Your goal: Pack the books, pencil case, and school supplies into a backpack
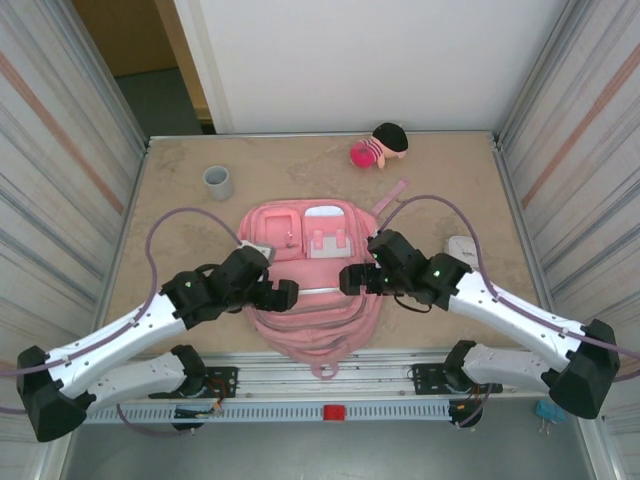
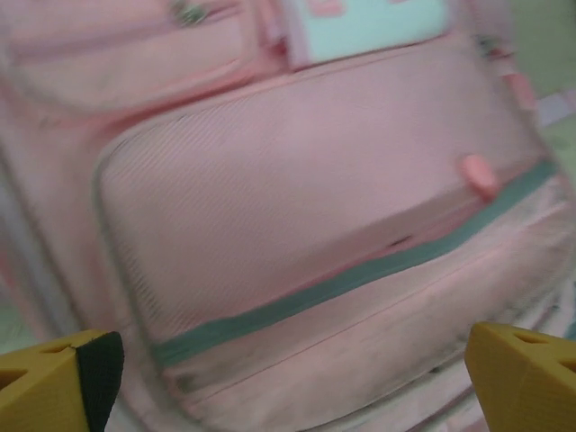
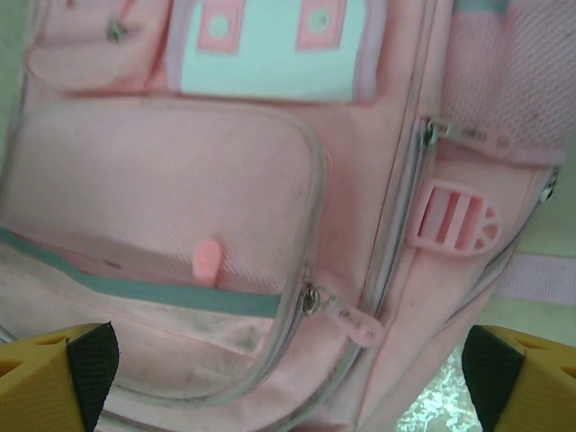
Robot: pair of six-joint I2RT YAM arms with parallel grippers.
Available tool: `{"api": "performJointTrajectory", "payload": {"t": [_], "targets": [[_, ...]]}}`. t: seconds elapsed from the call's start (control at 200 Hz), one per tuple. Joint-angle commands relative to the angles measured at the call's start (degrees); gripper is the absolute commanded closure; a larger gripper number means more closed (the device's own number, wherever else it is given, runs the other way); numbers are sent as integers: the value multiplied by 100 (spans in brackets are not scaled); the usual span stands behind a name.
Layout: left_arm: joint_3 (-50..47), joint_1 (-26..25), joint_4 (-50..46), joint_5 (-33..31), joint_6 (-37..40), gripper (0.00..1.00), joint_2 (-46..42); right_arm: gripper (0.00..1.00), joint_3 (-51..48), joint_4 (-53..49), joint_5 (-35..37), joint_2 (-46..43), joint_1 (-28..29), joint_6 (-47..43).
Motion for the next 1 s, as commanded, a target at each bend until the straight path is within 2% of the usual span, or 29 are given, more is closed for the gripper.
{"api": "performJointTrajectory", "payload": {"t": [0.0,0.145,0.281,0.371,0.481,0.611,0.857,0.997], "targets": [[-442,250,-265,-73,-623,2,-240,1,-387,294,-221,128,39,174],[-1320,630,480,114,-948,15,-377,0,-1074,1051,-262,509,-35,430],[-2103,1040,1443,274,-973,29,-327,5,-1656,1926,-308,947,-360,793],[-2307,1280,1863,386,-895,34,-175,9,-1732,2135,-116,1247,-487,947],[-2257,1356,2128,238,-685,37,46,10,-1464,2086,158,1624,-564,908],[-2092,1616,2424,108,-392,41,400,12,-1124,2310,74,2070,-742,743],[-1813,2711,3468,622,264,40,1306,12,-372,2484,-150,2868,-1133,411],[-1385,3051,3849,979,542,38,2084,12,28,2426,-155,3215,-1192,301]]}}
